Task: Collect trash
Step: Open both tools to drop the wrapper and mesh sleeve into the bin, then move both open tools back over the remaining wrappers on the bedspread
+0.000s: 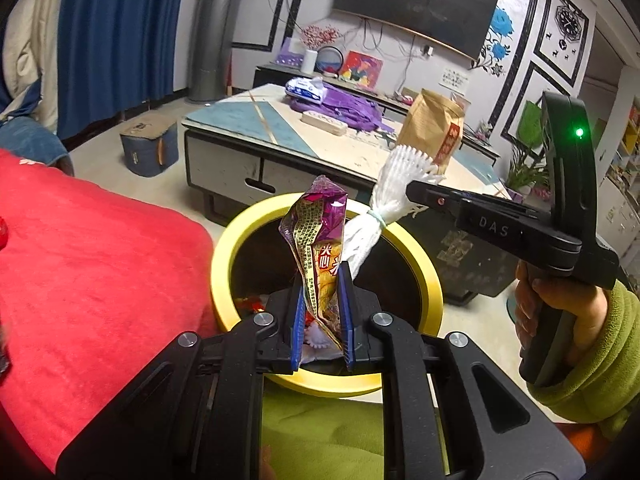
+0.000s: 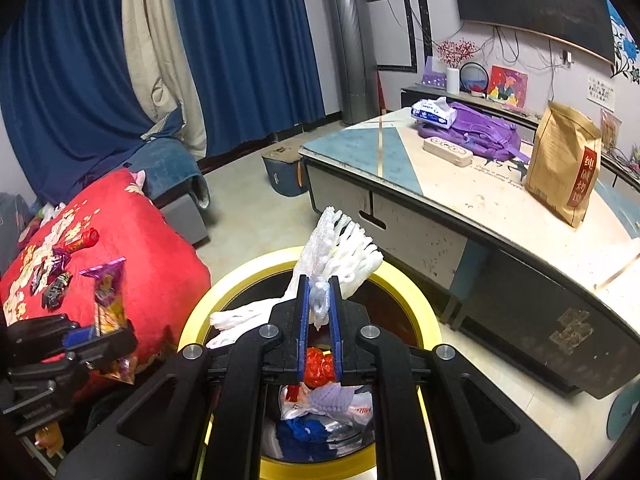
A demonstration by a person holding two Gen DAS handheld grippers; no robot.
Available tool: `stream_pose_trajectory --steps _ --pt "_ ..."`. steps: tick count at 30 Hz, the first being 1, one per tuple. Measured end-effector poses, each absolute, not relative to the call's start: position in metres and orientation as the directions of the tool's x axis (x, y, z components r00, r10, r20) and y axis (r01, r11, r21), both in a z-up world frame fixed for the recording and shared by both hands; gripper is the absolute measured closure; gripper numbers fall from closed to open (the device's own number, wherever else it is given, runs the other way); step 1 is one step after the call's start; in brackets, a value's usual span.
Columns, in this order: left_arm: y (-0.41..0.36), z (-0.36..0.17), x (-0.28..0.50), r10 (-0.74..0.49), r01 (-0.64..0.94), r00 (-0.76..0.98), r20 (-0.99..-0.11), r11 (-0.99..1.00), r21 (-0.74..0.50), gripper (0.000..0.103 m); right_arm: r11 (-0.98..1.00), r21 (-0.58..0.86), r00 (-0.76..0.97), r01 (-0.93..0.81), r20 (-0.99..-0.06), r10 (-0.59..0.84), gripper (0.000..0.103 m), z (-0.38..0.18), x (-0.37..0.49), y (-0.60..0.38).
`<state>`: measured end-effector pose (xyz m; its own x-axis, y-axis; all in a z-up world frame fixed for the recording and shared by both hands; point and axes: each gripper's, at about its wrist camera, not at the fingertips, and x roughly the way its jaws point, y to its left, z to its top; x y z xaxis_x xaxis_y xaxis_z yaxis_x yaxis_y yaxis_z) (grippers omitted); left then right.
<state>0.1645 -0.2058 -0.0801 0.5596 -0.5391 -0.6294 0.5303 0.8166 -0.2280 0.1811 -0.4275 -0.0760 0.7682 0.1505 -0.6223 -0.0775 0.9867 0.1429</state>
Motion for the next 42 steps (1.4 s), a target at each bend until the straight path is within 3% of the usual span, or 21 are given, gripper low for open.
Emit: stream_pose_trajectory --steps 8,11,14,16,22,42 --pt "-0.218 -0.091 0.178 -0.536 0.531 0.525 -0.662 0.813 -0.237 0.093 0.983 0.177 0.756 -0.047 -0.637 0.150 0.083 -0.081 0.186 -0.433" --pt "-0.219 -0.094 0.178 -0.535 0.527 0.518 -0.667 0.814 -0.243 0.092 0.982 0.188 0.760 -0.033 -0.633 0.147 0.073 -0.081 0.185 -0.436" --pt "-0.217 -0.095 0.177 -0.531 0.520 0.523 -0.667 0.819 -0.244 0.066 0.981 0.193 0.770 -0.020 -0.623 0.138 0.065 -0.079 0.184 -0.439" --pt "-0.215 -0.095 0.178 -0.537 0.513 0.521 -0.663 0.818 -0.259 0.043 0.980 0.200 0.775 -0.013 -0.617 0.136 0.055 -0.077 0.183 -0.441" --pt "-0.207 -0.088 0.174 -0.515 0.485 0.557 -0.651 0.838 -0.248 0.011 0.979 0.204 0.786 -0.001 -0.605 0.127 0.042 -0.073 0.182 -0.442" --pt "-0.120 -0.049 0.158 -0.284 0.254 0.782 -0.554 0.958 -0.133 0.011 0.962 0.241 0.855 -0.125 -0.465 0.228 0.030 -0.031 0.153 -0.393"
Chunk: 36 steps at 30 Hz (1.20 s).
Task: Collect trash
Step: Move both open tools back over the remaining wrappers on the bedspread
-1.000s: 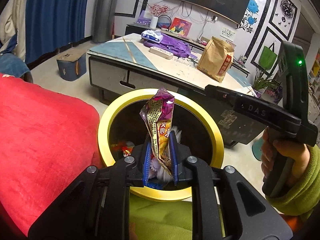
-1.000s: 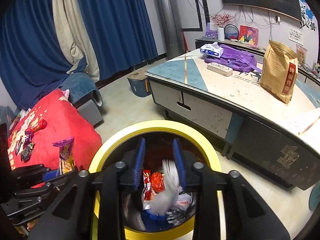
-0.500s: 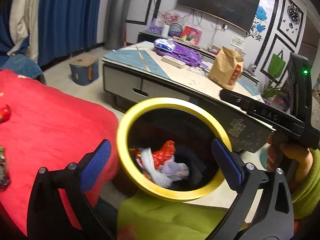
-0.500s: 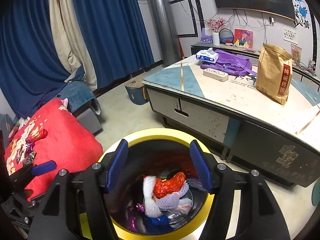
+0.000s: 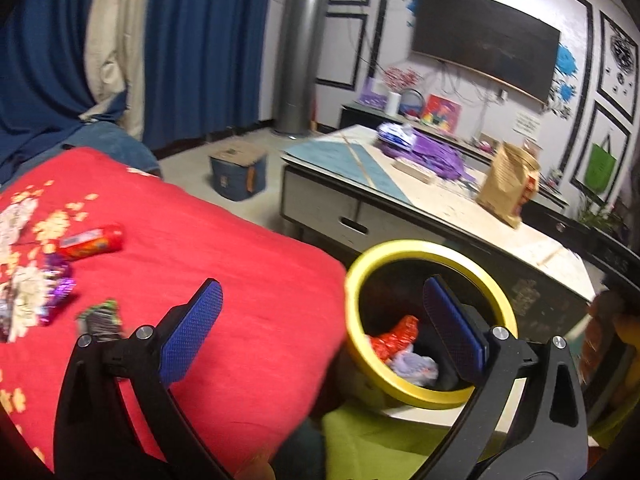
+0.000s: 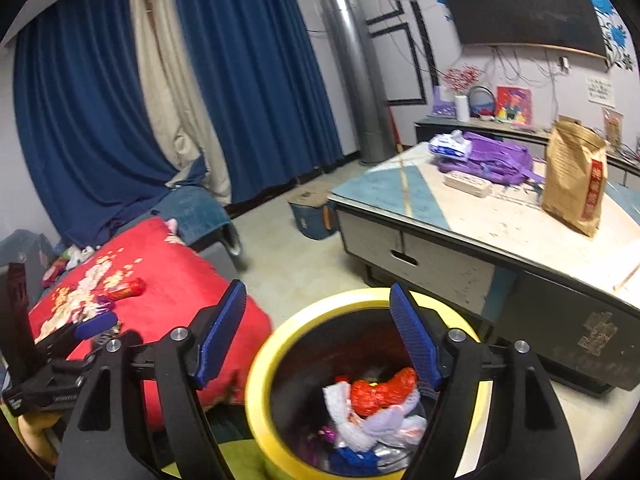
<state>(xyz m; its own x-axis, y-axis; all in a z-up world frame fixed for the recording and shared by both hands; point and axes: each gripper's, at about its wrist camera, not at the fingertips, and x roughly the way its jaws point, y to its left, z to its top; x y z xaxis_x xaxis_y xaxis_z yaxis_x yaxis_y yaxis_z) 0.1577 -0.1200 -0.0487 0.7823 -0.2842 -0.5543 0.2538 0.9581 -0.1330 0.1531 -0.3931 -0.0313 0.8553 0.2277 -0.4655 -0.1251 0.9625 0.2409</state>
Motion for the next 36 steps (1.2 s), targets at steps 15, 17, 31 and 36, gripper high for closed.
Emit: stream_pose_trajectory --steps 15,17,31,36 --pt "-0.037 -0.028 0.151 -0.102 0.046 0.862 -0.496 0.991 -0.124 0.011 0.922 0.180 0.799 -0.343 -0.460 0.387 0.027 -0.010 0.147 -0.297" --pt "-0.027 -0.027 0.151 -0.082 0.021 0.866 -0.493 0.992 -0.127 0.011 0.911 0.177 0.784 -0.373 -0.466 0.411 0.027 -0.009 0.147 -0.282" --pt "0.034 -0.025 0.150 0.014 -0.112 0.866 -0.500 0.980 -0.166 0.011 0.828 0.137 0.663 -0.544 -0.535 0.524 0.027 -0.022 0.154 -0.182" --pt "0.058 -0.031 0.153 0.042 -0.162 0.850 -0.525 0.969 -0.185 0.011 0.809 0.167 0.602 -0.564 -0.587 0.541 0.027 -0.038 0.169 -0.150"
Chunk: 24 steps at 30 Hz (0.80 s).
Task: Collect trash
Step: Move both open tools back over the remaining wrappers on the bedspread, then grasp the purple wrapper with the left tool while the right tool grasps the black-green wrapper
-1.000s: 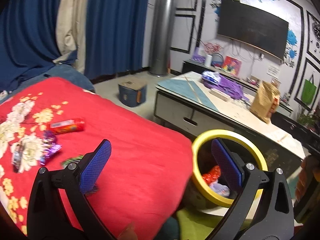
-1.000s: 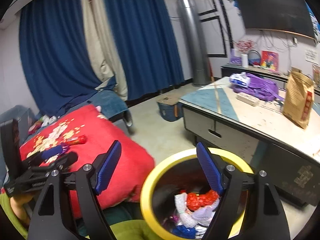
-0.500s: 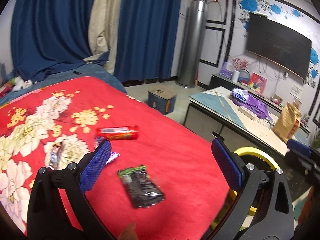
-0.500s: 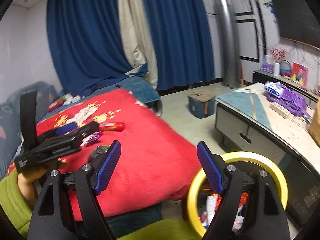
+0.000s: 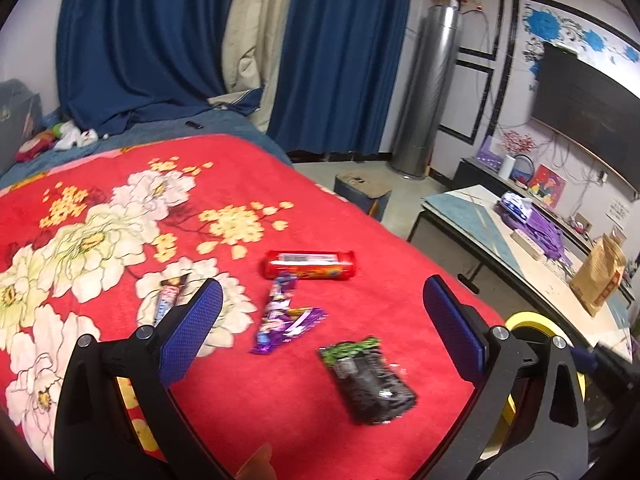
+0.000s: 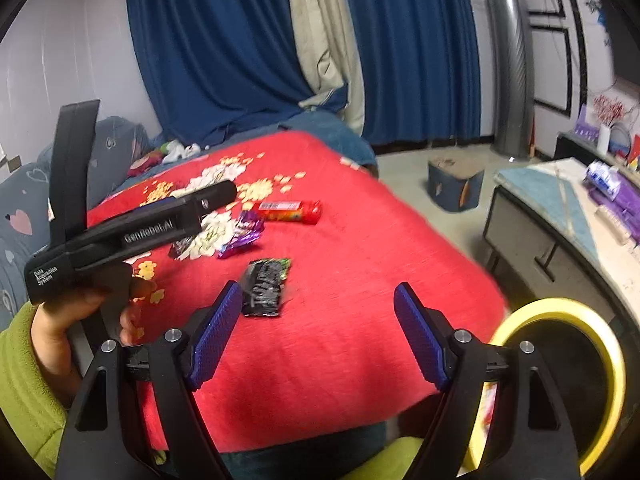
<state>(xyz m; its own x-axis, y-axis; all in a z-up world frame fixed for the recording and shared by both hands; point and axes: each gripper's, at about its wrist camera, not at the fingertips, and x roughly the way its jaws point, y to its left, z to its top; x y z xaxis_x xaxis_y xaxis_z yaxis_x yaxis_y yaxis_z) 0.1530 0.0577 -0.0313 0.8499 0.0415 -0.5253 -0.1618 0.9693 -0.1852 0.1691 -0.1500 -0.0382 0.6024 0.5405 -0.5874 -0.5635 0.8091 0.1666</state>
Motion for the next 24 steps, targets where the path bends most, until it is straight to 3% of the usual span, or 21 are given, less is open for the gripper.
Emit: stream_pose_trajectory --steps 6,14,19,24 --pt "0.083 -0.039 0.158 0.043 -0.198 0.831 -0.554 0.954 -0.223 0.012 0.777 0.190 0.527 -0.600 -0.637 0.563 0.032 -0.059 0.184 -0.120" --pt "0.093 -0.060 0.174 -0.033 -0.185 0.795 -0.605 0.938 -0.294 0.034 0.744 0.315 0.384 -0.590 -0.700 0.602 0.045 -0.094 0.213 -0.088" --pt "0.092 -0.075 0.188 -0.069 -0.180 0.764 -0.642 0.932 -0.314 0.040 0.719 0.347 0.352 -0.602 -0.693 0.629 0.077 -0.103 0.216 -0.086" --pt "0.087 -0.092 0.203 -0.107 -0.181 0.713 -0.693 0.927 -0.329 0.048 0.719 0.344 0.363 -0.605 -0.684 0.633 0.084 -0.095 0.210 -0.102"
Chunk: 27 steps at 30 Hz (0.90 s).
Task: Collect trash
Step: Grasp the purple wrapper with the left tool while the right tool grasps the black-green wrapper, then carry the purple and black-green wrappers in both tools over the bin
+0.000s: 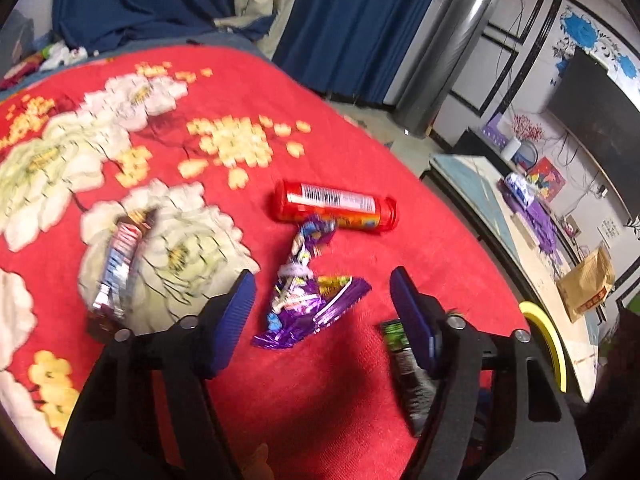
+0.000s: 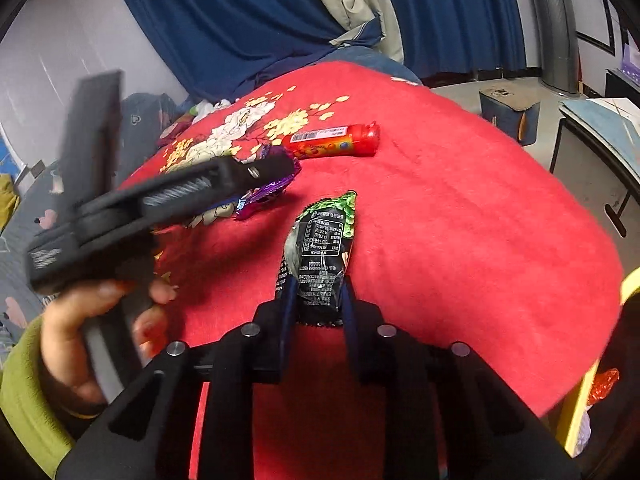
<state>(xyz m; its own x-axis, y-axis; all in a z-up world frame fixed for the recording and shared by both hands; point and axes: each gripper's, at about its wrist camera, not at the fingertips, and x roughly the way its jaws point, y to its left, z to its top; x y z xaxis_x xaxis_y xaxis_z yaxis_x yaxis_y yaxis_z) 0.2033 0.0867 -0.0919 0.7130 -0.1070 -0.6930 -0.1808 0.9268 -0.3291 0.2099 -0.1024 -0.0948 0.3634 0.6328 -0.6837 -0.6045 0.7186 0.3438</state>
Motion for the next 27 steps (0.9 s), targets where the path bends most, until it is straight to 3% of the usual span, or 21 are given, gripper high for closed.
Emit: stream_pose_trajectory --steps 2,5,14,16,27 --pt "0.083 -0.100 0.207 -0.111 -0.181 0.688 -0.717 0.930 -0.319 0.055 0.726 0.333 0.383 -0.601 -0.678 0.628 0.090 -0.089 0.207 -0.112" --pt "0.079 -0.101 0.208 -0.109 -0.170 0.683 -0.722 0.938 -0.303 0.068 0.738 0.332 0.415 -0.587 -0.660 0.626 0.090 -0.081 0.203 -0.132" --pt "0.053 -0.089 0.197 -0.154 -0.078 0.706 -0.691 0.953 -0.292 0.076 0.792 0.316 0.521 -0.523 -0.617 0.590 0.091 -0.056 0.198 -0.202" --pt "0.039 -0.083 0.194 -0.181 -0.035 0.714 -0.676 0.955 -0.293 0.087 0.807 0.304 0.551 -0.505 -0.607 0.573 0.091 -0.050 0.197 -0.220" --pt "-0.036 -0.058 0.181 -0.339 0.182 0.708 -0.620 0.935 -0.304 0.087 0.877 0.278 0.649 -0.393 -0.592 0.478 0.091 -0.044 0.187 -0.295"
